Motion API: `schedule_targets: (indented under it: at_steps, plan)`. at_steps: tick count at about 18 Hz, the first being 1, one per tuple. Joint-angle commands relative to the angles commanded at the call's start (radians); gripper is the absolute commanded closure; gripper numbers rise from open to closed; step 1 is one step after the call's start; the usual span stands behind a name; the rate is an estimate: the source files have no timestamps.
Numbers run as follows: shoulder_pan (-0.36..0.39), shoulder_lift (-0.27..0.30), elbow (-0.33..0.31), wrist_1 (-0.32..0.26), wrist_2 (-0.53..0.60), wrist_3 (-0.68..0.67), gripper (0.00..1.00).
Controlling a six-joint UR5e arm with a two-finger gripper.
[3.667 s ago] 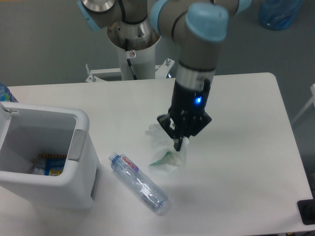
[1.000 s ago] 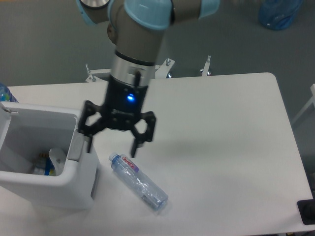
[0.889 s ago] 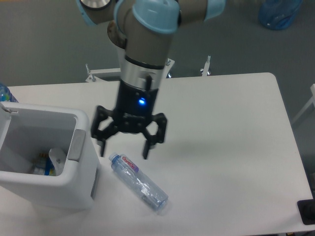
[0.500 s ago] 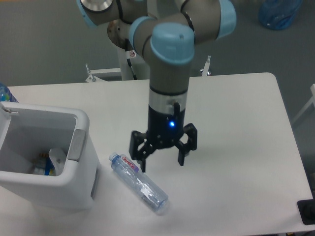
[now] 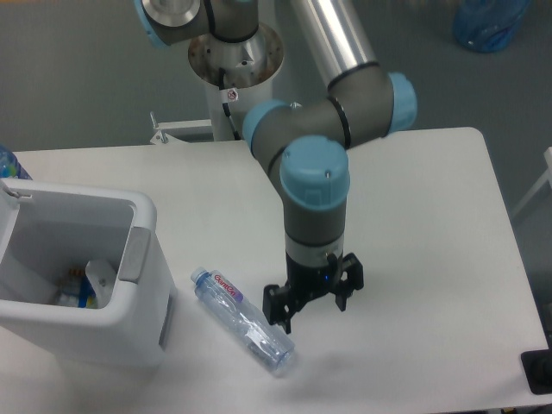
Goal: Place the trash in the trash can
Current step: 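Move the open gripper over the clear water bottle's cap end, then lower the gripper and close it around the water bottle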
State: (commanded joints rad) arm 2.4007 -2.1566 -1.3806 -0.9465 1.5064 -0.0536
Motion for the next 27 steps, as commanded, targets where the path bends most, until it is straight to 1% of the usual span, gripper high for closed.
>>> schedule_targets:
  at_steps: [2,8,16,19,22,27]
  plan:
    - [-0.008,-0.031,0.017,0.000,0.000,-0.012,0.00]
    - [-0.043,-0.088,0.058,0.000,0.002,-0.043,0.00]
    - [-0.078,-0.129,0.038,0.000,0.012,-0.043,0.00]
    - [-0.083,-0.134,0.034,0.000,0.040,-0.045,0.00]
    - [-0.089,-0.132,0.012,0.000,0.049,-0.045,0.00]
    - [-0.091,-0.140,0.006,0.000,0.055,-0.045,0.00]
